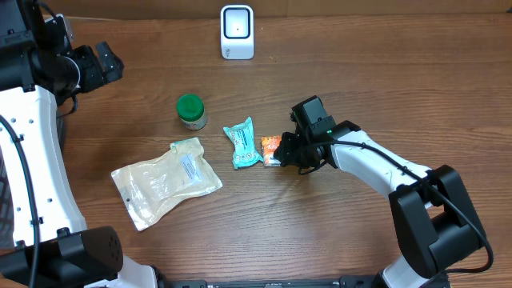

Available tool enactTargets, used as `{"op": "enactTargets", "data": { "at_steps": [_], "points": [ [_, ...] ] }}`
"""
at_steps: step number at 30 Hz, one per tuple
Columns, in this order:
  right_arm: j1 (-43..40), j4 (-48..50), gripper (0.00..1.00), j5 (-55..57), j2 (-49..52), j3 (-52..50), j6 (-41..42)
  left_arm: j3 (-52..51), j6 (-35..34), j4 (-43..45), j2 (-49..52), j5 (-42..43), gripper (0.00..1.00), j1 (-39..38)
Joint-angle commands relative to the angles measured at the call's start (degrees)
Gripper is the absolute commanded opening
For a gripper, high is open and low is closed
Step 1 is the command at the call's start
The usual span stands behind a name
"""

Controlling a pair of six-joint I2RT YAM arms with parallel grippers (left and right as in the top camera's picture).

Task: Scan the item barcode
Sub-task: 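Lift the orange snack bar with the right gripper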

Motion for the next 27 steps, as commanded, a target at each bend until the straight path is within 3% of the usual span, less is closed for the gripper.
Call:
{"op": "enactTargets", "data": {
  "at_steps": [1, 8, 11, 17, 27],
  "points": [
    [0.2, 1.7, 0.26, 0.9, 0.5, -1.9, 1.5, 0.4, -1.0, 0.0, 0.0, 0.5, 1.00, -0.1],
    [0.2, 4.1, 0.20, 0.8, 1.0, -4.7, 3.1, 0.4, -1.0, 0.0, 0.0, 0.5, 1.00, -0.1],
    [0.2, 4.4, 0.04, 0.8, 1.0, -4.8, 3.1, 0.4, -1.0, 0.0, 0.0, 0.5, 1.00, -0.1],
    [0.2, 5.4, 0.04, -1.2, 0.9, -4.7, 2.9, 0.4, -1.0, 0.0, 0.0, 0.5, 1.00, -0.1],
    [-7.6, 4.9, 0.04, -29.0, -12.3, -3.7, -3.3, 0.4, -1.0, 0.0, 0.0, 0.5, 1.00, -0.1]
  ]
}}
